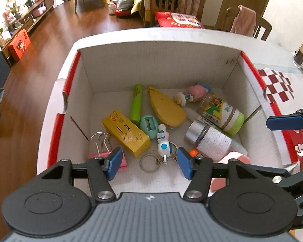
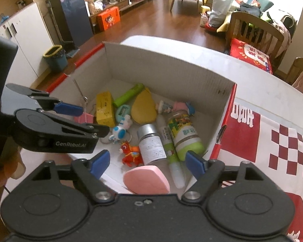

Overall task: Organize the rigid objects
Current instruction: 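Open both grippers to drop the keychain and sponge into the box, then withdraw both grippers up from the shoebox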

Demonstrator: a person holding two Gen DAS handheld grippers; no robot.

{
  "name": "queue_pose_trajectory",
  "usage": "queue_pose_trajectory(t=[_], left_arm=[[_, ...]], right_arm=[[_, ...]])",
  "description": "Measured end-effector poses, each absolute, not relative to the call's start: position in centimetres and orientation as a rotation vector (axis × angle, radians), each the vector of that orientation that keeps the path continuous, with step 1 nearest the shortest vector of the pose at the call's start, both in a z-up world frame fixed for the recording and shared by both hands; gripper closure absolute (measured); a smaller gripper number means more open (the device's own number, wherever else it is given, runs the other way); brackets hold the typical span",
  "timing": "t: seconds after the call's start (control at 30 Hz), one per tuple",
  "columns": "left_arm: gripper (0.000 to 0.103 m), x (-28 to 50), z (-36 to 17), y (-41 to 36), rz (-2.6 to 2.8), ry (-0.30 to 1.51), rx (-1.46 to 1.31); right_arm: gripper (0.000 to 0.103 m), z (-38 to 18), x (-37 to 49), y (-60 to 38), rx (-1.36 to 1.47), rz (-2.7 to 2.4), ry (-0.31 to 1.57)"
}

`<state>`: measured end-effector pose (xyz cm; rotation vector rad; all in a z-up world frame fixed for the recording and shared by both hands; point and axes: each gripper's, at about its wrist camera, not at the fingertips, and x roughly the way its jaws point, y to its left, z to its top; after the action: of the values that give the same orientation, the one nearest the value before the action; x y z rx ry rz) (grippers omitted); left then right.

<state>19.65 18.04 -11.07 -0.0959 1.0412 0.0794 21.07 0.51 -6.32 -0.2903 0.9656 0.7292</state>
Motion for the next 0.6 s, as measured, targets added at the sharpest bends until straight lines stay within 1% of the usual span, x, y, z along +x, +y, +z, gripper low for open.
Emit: queue_pose_trajectory(t=[0.07, 0.17, 0.27, 0.33, 0.4, 0.5, 0.53, 0.6], left_arm=[[0.044, 18.9, -10.4, 18.1, 0.081, 1.026, -0.101], [0.038, 18.2, -9.7, 18.1, 0.082, 1.002, -0.113], [0.037, 17.3, -8.9, 17.9, 0.079, 0.979, -0.113], [0.037, 16.7, -8.3, 17.6, 0.080, 0.963, -0.106], [0.037, 16.1, -7.9, 17.3, 0.075, 0.949, -0.104], [0.037, 15.2, -7.1, 17.0, 0.069, 0.926, -0.105], [0.032, 14.9, -6.9, 16.9, 0.066, 0.920, -0.106], [0.026, 14.2, -6.3, 16.6, 0.057, 0.902, -0.113]], right_arm=[[0.018, -5.7, 20.7, 0.0, -0.278, 0.740, 0.942], [0.014, -4.9, 20.2, -0.8, -0.251, 0.753, 0.911], [0.009, -4.0, 19.6, -1.6, -0.228, 0.765, 0.879], [0.008, -3.5, 19.3, -2.2, -0.212, 0.771, 0.858], [0.002, -2.9, 18.9, -2.8, -0.191, 0.784, 0.834], [0.000, -2.0, 18.3, -3.7, -0.160, 0.806, 0.797], [0.000, -1.7, 18.1, -4.1, -0.149, 0.813, 0.786], [0.000, -1.2, 17.6, -4.6, -0.135, 0.828, 0.767]])
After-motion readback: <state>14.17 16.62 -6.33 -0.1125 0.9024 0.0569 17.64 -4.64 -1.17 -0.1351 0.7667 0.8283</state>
